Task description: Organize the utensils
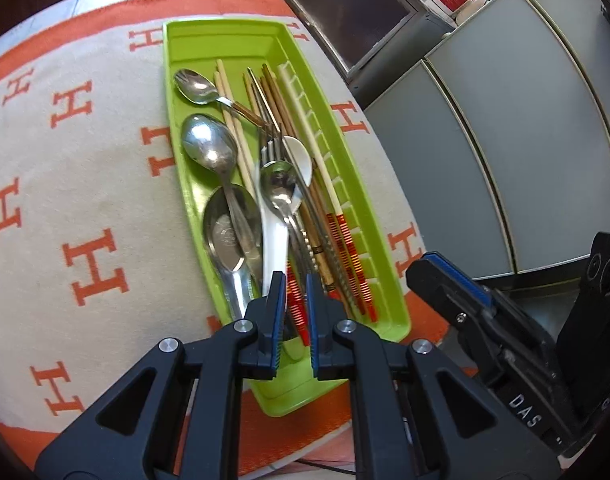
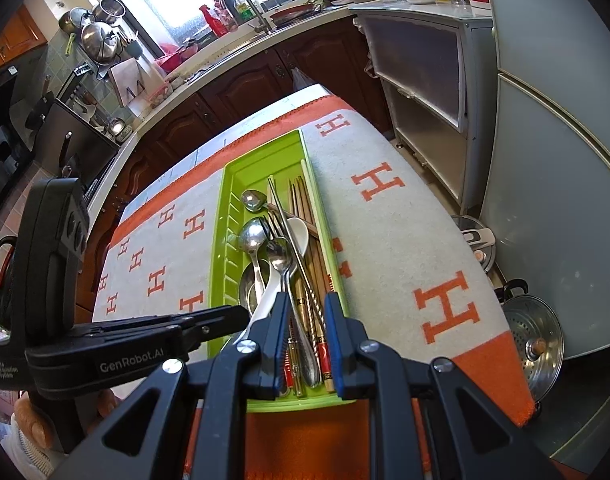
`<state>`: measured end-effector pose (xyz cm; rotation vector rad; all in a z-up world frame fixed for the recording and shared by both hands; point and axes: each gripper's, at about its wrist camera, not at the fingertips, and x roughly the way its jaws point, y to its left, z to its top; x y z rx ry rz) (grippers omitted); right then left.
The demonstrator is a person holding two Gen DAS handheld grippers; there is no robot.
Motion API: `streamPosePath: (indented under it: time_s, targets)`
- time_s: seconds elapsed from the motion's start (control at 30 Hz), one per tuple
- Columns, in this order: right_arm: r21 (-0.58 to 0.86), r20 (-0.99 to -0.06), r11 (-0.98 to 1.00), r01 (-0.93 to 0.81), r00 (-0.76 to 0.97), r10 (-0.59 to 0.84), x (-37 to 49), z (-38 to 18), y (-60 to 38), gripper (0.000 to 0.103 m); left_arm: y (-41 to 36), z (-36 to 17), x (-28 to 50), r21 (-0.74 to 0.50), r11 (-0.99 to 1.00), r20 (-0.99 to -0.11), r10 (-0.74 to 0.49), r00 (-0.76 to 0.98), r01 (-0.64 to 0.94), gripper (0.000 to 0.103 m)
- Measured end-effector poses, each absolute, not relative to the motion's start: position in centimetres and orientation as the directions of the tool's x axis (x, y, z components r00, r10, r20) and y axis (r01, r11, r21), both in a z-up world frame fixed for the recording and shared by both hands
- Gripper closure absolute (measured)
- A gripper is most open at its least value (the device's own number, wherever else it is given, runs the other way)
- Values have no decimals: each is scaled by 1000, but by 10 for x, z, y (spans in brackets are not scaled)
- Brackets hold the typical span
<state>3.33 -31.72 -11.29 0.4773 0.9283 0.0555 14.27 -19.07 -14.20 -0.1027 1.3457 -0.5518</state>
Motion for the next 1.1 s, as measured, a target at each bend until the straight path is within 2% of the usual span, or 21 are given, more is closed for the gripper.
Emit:
streamPosePath:
  time_s: [0.3, 0.47, 0.67, 0.73, 0.87, 1.1]
  targets:
    - [410, -764, 903, 133, 591, 260, 36, -113, -307, 85, -168, -132, 134, -321, 888, -899, -395, 190, 329, 96]
    - [403, -771, 908, 119, 579, 266, 37, -114, -299, 85, -156, -130, 131, -310, 898, -897, -385, 215, 312, 81]
    - [394, -779, 915, 89, 560, 281, 37, -113, -284, 85, -130, -124, 122, -297, 915, -892, -368, 262, 274, 57]
    - [389, -781, 918, 74, 555, 286, 37, -111, -276, 85, -119, -121, 119, -299, 919, -890, -366, 273, 257, 53]
    - [369, -782, 929, 36, 551, 289, 36, -106, -260, 85, -98, -113, 112, -275, 935, -888, -337, 315, 225, 49]
    - [354, -770, 935, -39, 555, 315, 36, -83, -233, 85, -63, -85, 88, -158, 974, -869, -214, 445, 161, 45]
